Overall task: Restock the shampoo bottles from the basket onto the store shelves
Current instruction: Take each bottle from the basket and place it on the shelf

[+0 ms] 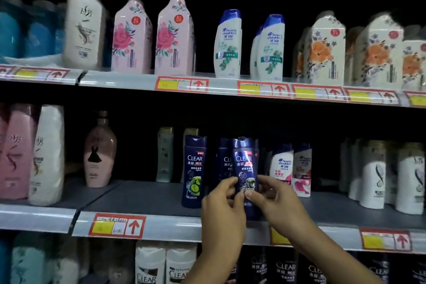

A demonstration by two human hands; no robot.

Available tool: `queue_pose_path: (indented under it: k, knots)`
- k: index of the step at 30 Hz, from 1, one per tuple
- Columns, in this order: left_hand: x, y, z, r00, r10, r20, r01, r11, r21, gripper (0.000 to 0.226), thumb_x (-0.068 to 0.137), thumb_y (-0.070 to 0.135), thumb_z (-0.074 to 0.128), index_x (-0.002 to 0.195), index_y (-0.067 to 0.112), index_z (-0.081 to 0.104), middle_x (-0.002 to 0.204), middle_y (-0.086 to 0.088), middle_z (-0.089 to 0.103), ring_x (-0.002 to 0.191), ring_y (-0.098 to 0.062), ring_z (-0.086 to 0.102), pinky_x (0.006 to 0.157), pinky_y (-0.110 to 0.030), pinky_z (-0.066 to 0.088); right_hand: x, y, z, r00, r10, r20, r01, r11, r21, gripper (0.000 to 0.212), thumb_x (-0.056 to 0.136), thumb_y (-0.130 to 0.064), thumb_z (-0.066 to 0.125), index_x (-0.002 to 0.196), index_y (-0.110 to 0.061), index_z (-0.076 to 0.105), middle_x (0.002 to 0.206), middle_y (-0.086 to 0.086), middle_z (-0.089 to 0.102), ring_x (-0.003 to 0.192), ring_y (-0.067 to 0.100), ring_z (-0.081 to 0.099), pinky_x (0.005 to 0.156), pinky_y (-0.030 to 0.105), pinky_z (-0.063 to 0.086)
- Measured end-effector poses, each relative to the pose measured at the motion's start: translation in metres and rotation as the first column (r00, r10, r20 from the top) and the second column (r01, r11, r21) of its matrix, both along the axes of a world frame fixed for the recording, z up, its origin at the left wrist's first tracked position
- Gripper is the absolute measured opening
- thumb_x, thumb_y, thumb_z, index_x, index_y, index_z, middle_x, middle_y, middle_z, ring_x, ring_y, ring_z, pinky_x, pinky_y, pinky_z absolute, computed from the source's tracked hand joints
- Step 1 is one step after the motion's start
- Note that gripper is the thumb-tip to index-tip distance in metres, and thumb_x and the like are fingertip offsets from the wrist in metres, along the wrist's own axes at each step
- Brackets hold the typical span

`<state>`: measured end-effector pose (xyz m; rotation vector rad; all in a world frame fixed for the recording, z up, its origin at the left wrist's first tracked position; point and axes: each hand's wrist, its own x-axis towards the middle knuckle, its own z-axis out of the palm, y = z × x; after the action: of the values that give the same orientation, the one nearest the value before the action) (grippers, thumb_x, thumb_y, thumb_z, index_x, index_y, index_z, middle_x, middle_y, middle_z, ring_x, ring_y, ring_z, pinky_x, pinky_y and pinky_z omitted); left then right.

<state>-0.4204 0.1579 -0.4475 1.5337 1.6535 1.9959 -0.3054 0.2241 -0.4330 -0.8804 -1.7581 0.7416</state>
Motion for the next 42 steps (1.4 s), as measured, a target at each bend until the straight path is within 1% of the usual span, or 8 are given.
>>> queue_pose_path:
  k: [3,8,15,19,28,31,35,42]
  knots:
    - [0.005,0.007,0.005,0.999,0.018,0.031,-0.018,0.999,0.027,0.038,0.092,0.018,0.071,0.128,0.03,0.064,0.103,0.014,0.067,0.085,0.002,0.066,0.069,-0.009,0.053,0.004,0.006,0.007,0.999,-0.017,0.041,0.014,0.998,0.054,0.036,0.088,-0.021,0.077,0.122,-0.027,0.066,0.102,-0.007,0.076,0.093,0.012,0.072,0.084,0.034,0.06]
    - [0.004,0.018,-0.004,0.998,0.05,0.025,-0.05,0.999,-0.008,0.042,0.088,0.015,0.074,0.128,0.024,0.066,0.11,0.008,0.07,0.089,-0.003,0.067,0.08,-0.022,0.058,0.005,0.014,-0.005,0.999,-0.015,0.03,0.013,0.998,0.056,0.035,0.085,-0.013,0.08,0.106,-0.038,0.067,0.093,-0.002,0.076,0.082,0.01,0.074,0.074,0.024,0.058]
    - [0.008,0.03,-0.013,0.996,0.05,-0.08,-0.054,0.997,-0.047,0.047,0.091,0.006,0.069,0.135,0.021,0.061,0.123,0.004,0.068,0.1,-0.003,0.065,0.082,-0.007,0.049,0.003,0.024,-0.008,0.991,-0.135,0.027,0.133,0.99,0.044,0.032,0.085,-0.019,0.08,0.108,-0.028,0.06,0.088,-0.008,0.069,0.08,0.005,0.068,0.064,0.012,0.048]
    - [0.01,0.036,-0.015,0.982,0.08,-0.17,-0.093,0.993,-0.071,0.047,0.093,0.008,0.065,0.138,0.019,0.059,0.127,0.0,0.068,0.109,-0.01,0.065,0.096,-0.025,0.054,0.003,0.027,-0.011,0.974,-0.223,0.044,0.222,0.974,0.039,0.026,0.088,-0.024,0.078,0.105,-0.021,0.058,0.092,-0.008,0.065,0.084,0.004,0.065,0.063,0.011,0.045]
    - [0.008,0.046,-0.012,0.961,0.093,-0.259,-0.153,0.963,-0.222,0.057,0.093,0.007,0.054,0.146,0.027,0.049,0.113,-0.009,0.069,0.103,-0.024,0.065,0.09,-0.038,0.056,-0.008,0.032,-0.013,0.949,-0.303,0.084,0.3,0.952,0.055,0.024,0.086,-0.027,0.08,0.096,-0.017,0.06,0.082,0.0,0.067,0.078,0.017,0.067,0.074,0.039,0.058]
    - [0.003,0.04,-0.007,0.984,0.057,-0.167,-0.092,0.974,-0.209,0.051,0.095,0.005,0.055,0.142,0.024,0.055,0.115,-0.003,0.069,0.102,-0.015,0.066,0.089,-0.025,0.055,-0.005,0.034,-0.008,0.949,-0.288,0.127,0.288,0.957,0.02,0.026,0.086,-0.025,0.08,0.098,-0.016,0.059,0.081,-0.001,0.065,0.077,0.015,0.064,0.071,0.032,0.054]
    - [-0.021,0.007,-0.008,0.994,0.101,-0.044,-0.1,0.995,0.011,0.026,0.091,0.003,0.067,0.11,0.019,0.073,0.091,0.013,0.068,0.077,0.001,0.064,0.065,-0.003,0.048,0.013,0.029,-0.008,0.945,-0.282,0.165,0.288,0.958,-0.009,0.027,0.086,-0.015,0.078,0.104,-0.015,0.058,0.089,0.0,0.062,0.079,0.015,0.06,0.067,0.024,0.05]
    - [-0.094,-0.023,-0.017,0.94,0.327,0.094,-0.335,0.938,0.091,0.023,0.084,0.007,0.075,0.099,0.015,0.061,0.087,0.0,0.066,0.072,-0.012,0.062,0.07,-0.022,0.053,0.029,0.02,-0.012,0.95,-0.253,0.184,0.257,0.966,0.002,0.022,0.088,-0.011,0.076,0.106,-0.01,0.062,0.099,0.008,0.066,0.076,0.014,0.06,0.057,0.014,0.046]
